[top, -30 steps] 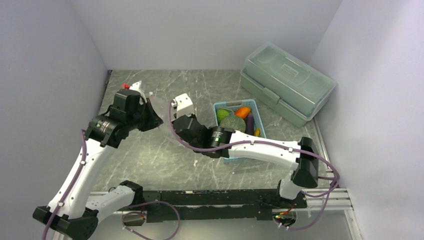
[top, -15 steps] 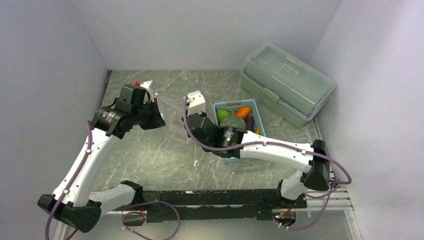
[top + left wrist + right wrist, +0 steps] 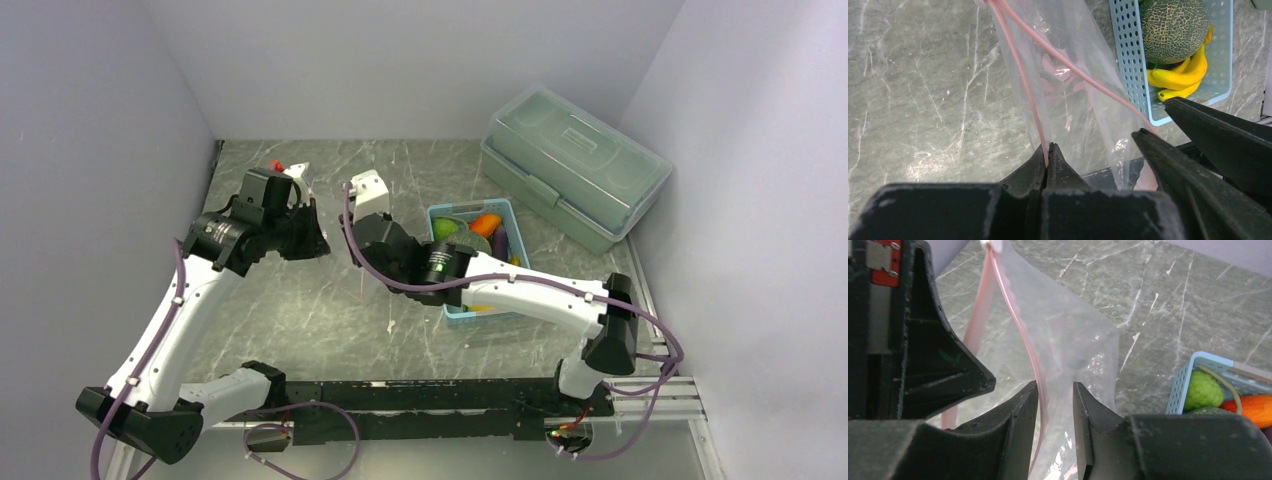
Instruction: Place the food in the zip-top bag and seal the zipper
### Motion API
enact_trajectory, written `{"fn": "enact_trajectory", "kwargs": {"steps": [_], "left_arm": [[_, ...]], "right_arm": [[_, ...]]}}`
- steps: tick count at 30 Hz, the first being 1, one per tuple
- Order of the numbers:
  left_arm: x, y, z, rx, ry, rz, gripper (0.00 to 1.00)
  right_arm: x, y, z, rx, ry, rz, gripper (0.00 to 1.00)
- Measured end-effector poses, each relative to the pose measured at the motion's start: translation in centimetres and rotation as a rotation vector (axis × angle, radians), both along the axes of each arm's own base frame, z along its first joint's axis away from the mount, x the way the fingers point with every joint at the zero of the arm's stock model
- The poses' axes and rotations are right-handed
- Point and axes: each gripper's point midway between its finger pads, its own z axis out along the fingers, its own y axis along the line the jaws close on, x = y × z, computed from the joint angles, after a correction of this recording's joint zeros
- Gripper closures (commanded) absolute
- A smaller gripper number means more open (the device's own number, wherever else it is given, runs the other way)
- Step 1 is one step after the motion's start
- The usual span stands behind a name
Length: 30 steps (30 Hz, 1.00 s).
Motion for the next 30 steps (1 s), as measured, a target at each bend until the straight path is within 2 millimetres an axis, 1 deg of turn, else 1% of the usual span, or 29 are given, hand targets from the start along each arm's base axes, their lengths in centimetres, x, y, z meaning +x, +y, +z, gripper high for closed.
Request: {"fn": "enact_trajectory", "kwargs": {"steps": [4, 5, 8, 11, 14, 17, 22, 25, 30], "left_arm": [[0.0, 0.0, 0.0, 0.002, -0.002, -0.003, 1.0], [0.0, 0.0, 0.0, 0.003, -0.002, -0.004, 1.0], [0.0, 0.0, 0.0, 0.005, -0.002, -0.005, 1.0], [0.0, 0.1, 0.0, 0.006, -0.004, -0.005, 1.0], [-0.1, 0.1, 0.1, 0.009, -0.007, -0.007, 1.0], [-0.2, 0.2, 0.3, 0.012, -0.009, -0.011, 1.0], [-0.2, 0.8, 1.2, 0.039, -0.026, -0.001, 1.0], [0.0, 1.3, 2.3, 0.059, -0.05, 0.007, 1.0], [0.6, 1.8, 3.6, 0.099, -0.071, 0.012, 1.0]], "right_arm": [[0.2, 1.2, 0.0, -0.011, 0.002, 0.018, 0.63], [0.3, 1.6, -0.6, -0.032, 0.007, 0.023, 0.63], [0.4, 1.7, -1.1, -0.056, 0.014, 0.024, 0.64], [0.5, 2.0, -1.8, -0.085, 0.021, 0.023, 0.74], [0.6, 1.9, -2.7, -0.118, 0.027, 0.019, 0.83], [0.7, 1.4, -3.1, -0.151, 0.026, 0.009, 0.99], [1.4, 0.5, -2.9, -0.178, 0.007, -0.028, 1.0], [2.2, -0.1, -2.8, -0.182, 0.003, -0.051, 1.0], [4.0, -1.7, -2.3, -0.177, -0.002, -0.104, 1.0]]}}
